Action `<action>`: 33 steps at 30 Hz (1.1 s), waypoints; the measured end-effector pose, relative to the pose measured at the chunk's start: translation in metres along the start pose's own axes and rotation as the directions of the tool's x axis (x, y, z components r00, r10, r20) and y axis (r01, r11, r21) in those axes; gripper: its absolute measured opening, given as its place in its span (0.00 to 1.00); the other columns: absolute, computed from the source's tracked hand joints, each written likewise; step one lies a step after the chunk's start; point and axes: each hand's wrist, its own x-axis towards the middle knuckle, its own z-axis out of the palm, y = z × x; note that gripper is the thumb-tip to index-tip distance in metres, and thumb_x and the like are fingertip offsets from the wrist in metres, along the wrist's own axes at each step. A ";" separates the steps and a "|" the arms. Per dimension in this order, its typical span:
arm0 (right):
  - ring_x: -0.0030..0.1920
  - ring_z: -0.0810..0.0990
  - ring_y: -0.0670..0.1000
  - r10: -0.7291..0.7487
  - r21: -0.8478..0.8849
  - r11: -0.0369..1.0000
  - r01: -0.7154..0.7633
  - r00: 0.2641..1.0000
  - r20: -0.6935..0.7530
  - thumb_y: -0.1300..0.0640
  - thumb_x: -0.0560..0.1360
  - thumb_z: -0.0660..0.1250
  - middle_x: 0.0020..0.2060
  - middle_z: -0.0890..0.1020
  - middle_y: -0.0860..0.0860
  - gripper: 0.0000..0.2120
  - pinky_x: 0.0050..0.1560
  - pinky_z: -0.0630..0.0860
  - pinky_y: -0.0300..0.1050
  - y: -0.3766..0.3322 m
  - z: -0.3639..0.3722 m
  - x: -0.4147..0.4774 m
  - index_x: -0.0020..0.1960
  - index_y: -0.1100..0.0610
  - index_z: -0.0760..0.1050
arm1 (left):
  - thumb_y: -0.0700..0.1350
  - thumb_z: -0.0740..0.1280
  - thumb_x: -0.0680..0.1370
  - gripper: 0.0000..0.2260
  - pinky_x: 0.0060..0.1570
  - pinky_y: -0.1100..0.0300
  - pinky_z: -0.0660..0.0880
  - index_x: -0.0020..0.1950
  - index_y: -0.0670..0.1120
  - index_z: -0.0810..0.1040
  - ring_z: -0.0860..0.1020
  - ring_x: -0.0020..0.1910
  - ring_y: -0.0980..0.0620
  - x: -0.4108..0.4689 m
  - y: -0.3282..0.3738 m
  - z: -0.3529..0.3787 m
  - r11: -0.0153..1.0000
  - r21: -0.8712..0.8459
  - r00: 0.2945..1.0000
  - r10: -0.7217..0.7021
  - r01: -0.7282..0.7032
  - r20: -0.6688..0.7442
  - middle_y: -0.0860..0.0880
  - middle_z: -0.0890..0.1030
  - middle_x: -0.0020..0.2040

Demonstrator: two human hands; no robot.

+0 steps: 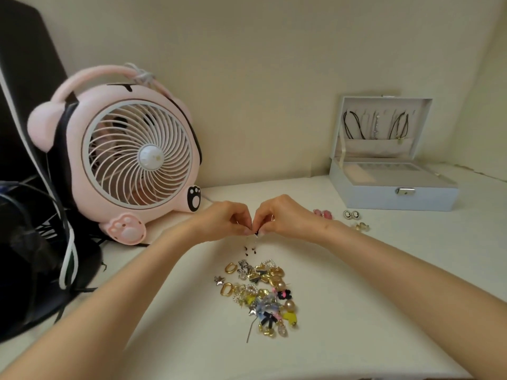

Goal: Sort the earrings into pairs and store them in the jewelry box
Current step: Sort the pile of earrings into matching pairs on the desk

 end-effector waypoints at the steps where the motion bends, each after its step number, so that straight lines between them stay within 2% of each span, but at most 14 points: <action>1: 0.38 0.75 0.40 0.011 -0.005 1.000 -0.011 1.000 -0.001 0.65 0.69 0.71 0.38 0.81 0.45 0.06 0.48 0.74 0.39 0.004 0.001 0.003 0.44 0.57 0.83 | 0.41 0.71 0.73 0.03 0.50 0.53 0.74 0.45 0.45 0.79 0.77 0.44 0.49 0.004 -0.002 0.003 1.000 -0.002 1.000 -0.004 0.004 -0.016 0.45 0.82 0.46; 7: 0.41 0.77 0.44 0.063 -0.019 0.998 -0.063 0.998 0.008 0.64 0.68 0.72 0.39 0.81 0.47 0.06 0.50 0.76 0.47 0.021 0.006 0.018 0.44 0.56 0.83 | 0.41 0.71 0.72 0.03 0.45 0.61 0.72 0.44 0.45 0.79 0.75 0.40 0.55 0.025 -0.017 0.013 0.998 0.045 0.997 -0.036 0.039 -0.071 0.49 0.81 0.42; 14: 0.44 0.78 0.48 0.057 -0.080 0.995 -0.058 0.998 -0.018 0.61 0.68 0.73 0.40 0.80 0.46 0.05 0.50 0.75 0.49 0.026 0.012 0.027 0.43 0.53 0.82 | 0.43 0.72 0.71 0.06 0.43 0.63 0.71 0.43 0.47 0.76 0.75 0.40 0.54 0.034 -0.028 0.020 0.998 0.034 0.993 -0.054 0.057 -0.106 0.56 0.76 0.37; 17: 0.43 0.78 0.48 0.061 -0.079 0.995 -0.064 0.997 -0.038 0.61 0.68 0.73 0.38 0.79 0.45 0.06 0.49 0.75 0.48 0.025 0.013 0.026 0.43 0.52 0.80 | 0.44 0.73 0.71 0.08 0.39 0.69 0.69 0.45 0.47 0.74 0.74 0.41 0.54 0.033 -0.028 0.021 0.998 0.016 0.987 -0.057 0.060 -0.149 0.56 0.75 0.38; 21: 0.43 0.79 0.50 0.028 -0.066 0.997 -0.035 0.996 -0.090 0.61 0.69 0.72 0.40 0.81 0.48 0.07 0.49 0.75 0.51 0.021 0.007 0.020 0.44 0.51 0.79 | 0.44 0.71 0.73 0.09 0.43 0.64 0.72 0.49 0.46 0.74 0.78 0.45 0.50 0.025 -0.019 0.016 0.995 -0.011 0.983 -0.097 0.097 -0.155 0.51 0.77 0.46; 24: 0.41 0.78 0.47 0.009 -0.012 1.000 -0.010 0.995 -0.095 0.62 0.69 0.72 0.40 0.82 0.48 0.06 0.47 0.76 0.45 0.011 -0.002 0.009 0.44 0.53 0.80 | 0.43 0.69 0.75 0.07 0.41 0.62 0.73 0.50 0.44 0.76 0.77 0.41 0.53 0.009 -0.005 0.002 0.992 0.043 0.986 -0.115 0.120 -0.119 0.52 0.77 0.44; 26: 0.38 0.75 0.43 0.002 0.067 0.998 0.001 0.999 -0.040 0.62 0.70 0.72 0.41 0.83 0.47 0.05 0.45 0.74 0.39 0.000 -0.004 -0.003 0.44 0.54 0.82 | 0.43 0.68 0.76 0.04 0.40 0.64 0.72 0.49 0.45 0.76 0.76 0.38 0.56 -0.006 0.006 -0.007 0.989 0.079 0.993 -0.121 0.121 -0.011 0.52 0.78 0.42; 29: 0.37 0.73 0.39 -0.007 0.105 0.994 0.001 0.998 0.064 0.61 0.70 0.72 0.41 0.83 0.47 0.04 0.41 0.70 0.31 -0.014 0.003 -0.017 0.43 0.53 0.83 | 0.45 0.69 0.74 0.03 0.41 0.65 0.72 0.46 0.49 0.76 0.76 0.40 0.56 -0.028 0.020 -0.005 0.983 0.151 0.982 -0.123 0.101 0.143 0.53 0.78 0.42; 31: 0.37 0.74 0.38 -0.014 0.074 0.997 0.007 0.996 0.092 0.60 0.70 0.72 0.41 0.82 0.45 0.04 0.41 0.70 0.29 -0.019 0.010 -0.022 0.41 0.51 0.82 | 0.46 0.70 0.73 0.05 0.45 0.60 0.72 0.44 0.50 0.75 0.76 0.44 0.51 -0.035 0.022 0.006 0.983 0.171 0.985 -0.096 0.071 0.141 0.51 0.79 0.43; 33: 0.38 0.75 0.39 -0.011 0.059 0.998 0.006 0.995 0.097 0.58 0.69 0.73 0.40 0.82 0.44 0.04 0.43 0.73 0.33 -0.021 0.017 -0.025 0.39 0.49 0.82 | 0.45 0.71 0.73 0.05 0.43 0.62 0.70 0.44 0.49 0.75 0.75 0.43 0.52 -0.038 0.020 0.016 0.986 0.159 0.992 -0.073 0.056 0.100 0.51 0.79 0.43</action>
